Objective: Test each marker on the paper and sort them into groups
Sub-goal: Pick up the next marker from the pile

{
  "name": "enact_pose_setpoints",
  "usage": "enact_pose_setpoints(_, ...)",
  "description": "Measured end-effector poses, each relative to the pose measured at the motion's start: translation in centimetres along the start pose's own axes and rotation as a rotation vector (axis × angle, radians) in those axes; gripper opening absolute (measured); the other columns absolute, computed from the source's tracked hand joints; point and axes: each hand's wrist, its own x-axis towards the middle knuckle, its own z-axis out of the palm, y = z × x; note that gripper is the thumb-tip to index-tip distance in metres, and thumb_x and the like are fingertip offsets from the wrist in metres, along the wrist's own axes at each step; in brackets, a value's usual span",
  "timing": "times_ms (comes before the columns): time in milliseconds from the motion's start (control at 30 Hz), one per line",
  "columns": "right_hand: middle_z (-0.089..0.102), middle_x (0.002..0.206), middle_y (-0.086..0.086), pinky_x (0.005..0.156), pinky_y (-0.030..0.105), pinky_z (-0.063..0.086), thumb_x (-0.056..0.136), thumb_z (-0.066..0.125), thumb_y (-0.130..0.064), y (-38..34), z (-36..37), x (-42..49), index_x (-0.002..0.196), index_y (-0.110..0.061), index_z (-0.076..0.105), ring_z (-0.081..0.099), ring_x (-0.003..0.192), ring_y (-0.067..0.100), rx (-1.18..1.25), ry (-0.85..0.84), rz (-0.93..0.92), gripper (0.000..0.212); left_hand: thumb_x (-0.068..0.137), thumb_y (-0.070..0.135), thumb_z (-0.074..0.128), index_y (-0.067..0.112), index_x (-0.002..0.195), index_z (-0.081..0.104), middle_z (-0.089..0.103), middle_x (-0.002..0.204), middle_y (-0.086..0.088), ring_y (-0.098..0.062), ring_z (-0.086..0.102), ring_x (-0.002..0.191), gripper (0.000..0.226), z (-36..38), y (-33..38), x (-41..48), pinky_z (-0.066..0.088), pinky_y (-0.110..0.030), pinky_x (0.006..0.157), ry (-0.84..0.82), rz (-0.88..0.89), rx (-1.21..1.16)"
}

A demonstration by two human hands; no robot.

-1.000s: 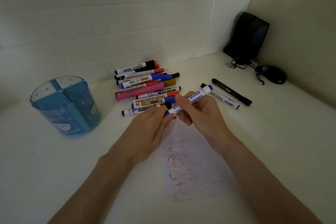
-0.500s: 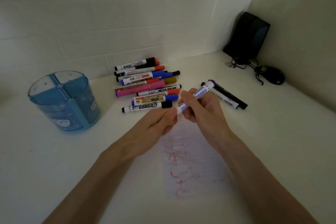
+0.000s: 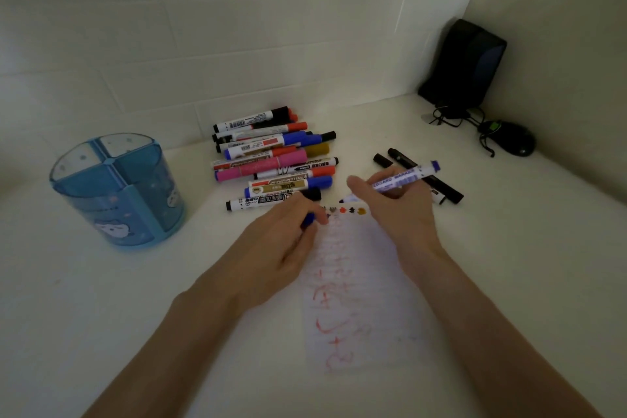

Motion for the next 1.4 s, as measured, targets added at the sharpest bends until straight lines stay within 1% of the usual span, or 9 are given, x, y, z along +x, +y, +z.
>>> enact_pose_setpoints(133,0.074,0.067,-0.002,0.052,0.014,0.051,0.086,0.082,-0.021,0.8,0.6,0.0,0.075,-0.017,0.067,0.066,0.054,0.004,-0.089,-0.016,-0.095,0.019,0.097,0.062,0.045,0.040,0.137,0.054,0.060,0.126,0.012,-0.007,0.057,0.110,0.047,0.3,-0.4,-0.1,0.048,-0.026,0.092,-0.085,0.049,0.267)
enact_pose_setpoints(233,0.070,0.061,-0.003,0.051,0.015,0.050,0.083,0.079,-0.019,1.1,1.0,0.0,0.067,-0.015,0.060,0.060,0.051,0.004,-0.175,-0.017,-0.127,0.025,0.093,0.071,0.038,0.041,0.140,0.053,0.063,0.122,0.011,-0.009,0.059,0.107,0.058,0.4,-0.3,-0.1,0.046,-0.023,0.086,-0.097,0.050,0.299)
enact_pose_setpoints(367,0.057,0.051,-0.008,0.048,0.023,0.044,0.079,0.077,-0.018,1.4,1.1,0.1,0.062,-0.014,0.052,0.048,0.047,0.005,-0.211,0.008,-0.152,0.030,0.093,0.068,0.045,0.040,0.137,0.057,0.066,0.118,0.011,-0.008,0.061,0.101,0.054,0.4,-0.1,0.0,0.041,-0.019,0.080,-0.057,0.062,0.320)
enact_pose_setpoints(500,0.049,0.047,-0.013,0.046,0.018,0.038,0.079,0.077,-0.018,1.7,1.1,0.2,0.061,-0.017,0.049,0.042,0.044,0.002,-0.243,0.002,-0.203,0.034,0.092,0.068,0.048,0.039,0.135,0.060,0.066,0.112,0.013,-0.007,0.061,0.096,0.053,0.4,0.0,-0.2,0.050,-0.023,0.078,-0.043,0.057,0.311)
enact_pose_setpoints(900,0.050,0.049,-0.012,0.045,0.016,0.038,0.080,0.077,-0.018,2.0,1.0,0.3,0.064,-0.012,0.050,0.042,0.045,0.001,-0.219,-0.003,-0.219,0.032,0.092,0.070,0.045,0.040,0.139,0.056,0.064,0.122,0.012,-0.008,0.060,0.106,0.057,0.4,0.0,-0.1,0.045,-0.023,0.085,-0.078,0.030,0.313)
enact_pose_setpoints(1033,0.050,0.047,-0.014,0.044,0.013,0.035,0.080,0.079,-0.015,2.1,1.1,0.1,0.061,-0.019,0.047,0.042,0.043,0.001,-0.244,-0.049,-0.244,0.037,0.093,0.069,0.048,0.039,0.139,0.056,0.066,0.123,0.010,-0.009,0.061,0.107,0.056,0.3,0.0,-0.1,0.043,-0.022,0.086,-0.072,0.044,0.325)
enact_pose_setpoints(1167,0.050,0.050,-0.011,0.048,0.020,0.038,0.082,0.077,-0.015,1.9,0.9,0.2,0.066,-0.008,0.050,0.041,0.047,0.002,-0.218,-0.023,-0.235,0.032,0.092,0.068,0.050,0.039,0.137,0.059,0.066,0.124,0.009,-0.009,0.062,0.108,0.054,0.3,0.1,-0.2,0.044,-0.022,0.085,-0.057,0.045,0.332)
enact_pose_setpoints(1300,0.046,0.047,-0.013,0.045,0.016,0.034,0.081,0.078,-0.015,1.9,1.0,0.1,0.061,-0.018,0.047,0.038,0.045,0.002,-0.218,-0.058,-0.231,0.037,0.092,0.067,0.052,0.039,0.136,0.060,0.066,0.125,0.010,-0.009,0.062,0.110,0.053,0.3,0.2,-0.2,0.046,-0.023,0.087,-0.039,0.058,0.318)
enact_pose_setpoints(1400,0.048,0.048,-0.012,0.046,0.018,0.037,0.081,0.077,-0.015,1.9,1.0,0.2,0.062,-0.010,0.048,0.040,0.046,0.002,-0.214,-0.030,-0.220,0.035,0.092,0.067,0.052,0.039,0.137,0.059,0.066,0.125,0.009,-0.010,0.062,0.111,0.054,0.3,0.1,-0.1,0.044,-0.022,0.087,-0.046,0.065,0.328)
